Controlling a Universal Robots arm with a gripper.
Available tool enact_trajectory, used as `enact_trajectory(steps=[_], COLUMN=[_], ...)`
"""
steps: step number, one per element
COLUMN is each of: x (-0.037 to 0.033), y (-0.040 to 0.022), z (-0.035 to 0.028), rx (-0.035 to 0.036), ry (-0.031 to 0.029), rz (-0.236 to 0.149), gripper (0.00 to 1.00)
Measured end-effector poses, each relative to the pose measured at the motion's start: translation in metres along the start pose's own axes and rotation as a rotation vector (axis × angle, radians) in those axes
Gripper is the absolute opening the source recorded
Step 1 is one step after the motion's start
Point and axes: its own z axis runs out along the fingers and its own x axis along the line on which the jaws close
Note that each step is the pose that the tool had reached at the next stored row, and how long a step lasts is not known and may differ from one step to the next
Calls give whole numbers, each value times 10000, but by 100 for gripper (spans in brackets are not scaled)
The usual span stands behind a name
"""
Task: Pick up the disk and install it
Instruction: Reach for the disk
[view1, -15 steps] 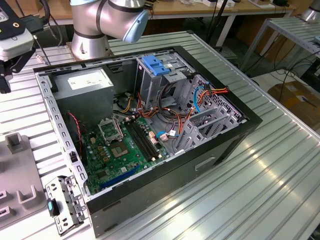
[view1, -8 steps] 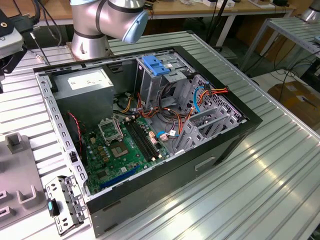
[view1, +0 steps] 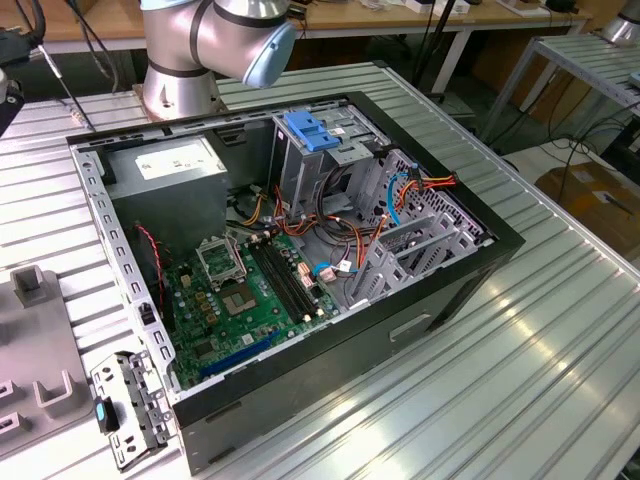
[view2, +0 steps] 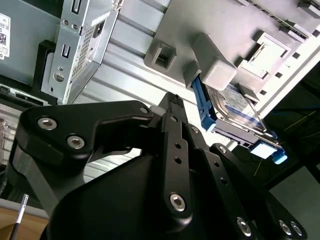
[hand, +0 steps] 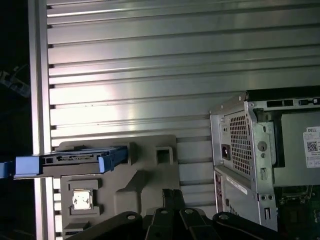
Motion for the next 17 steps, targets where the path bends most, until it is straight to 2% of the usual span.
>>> enact_trajectory(steps=[3, 5, 6, 8, 12, 15, 17], x=[112, 158, 215, 262, 416, 482, 577], y=[8, 10, 14, 16, 28, 37, 100], z=[3, 4, 5, 7, 11, 13, 19], rx=[-1, 0, 0, 0, 1, 0, 0], ry=[0, -1, 0, 0, 0, 0, 0], rz=[1, 1, 0, 0, 1, 1, 1], gripper=[11, 11, 11, 11, 11, 11, 11])
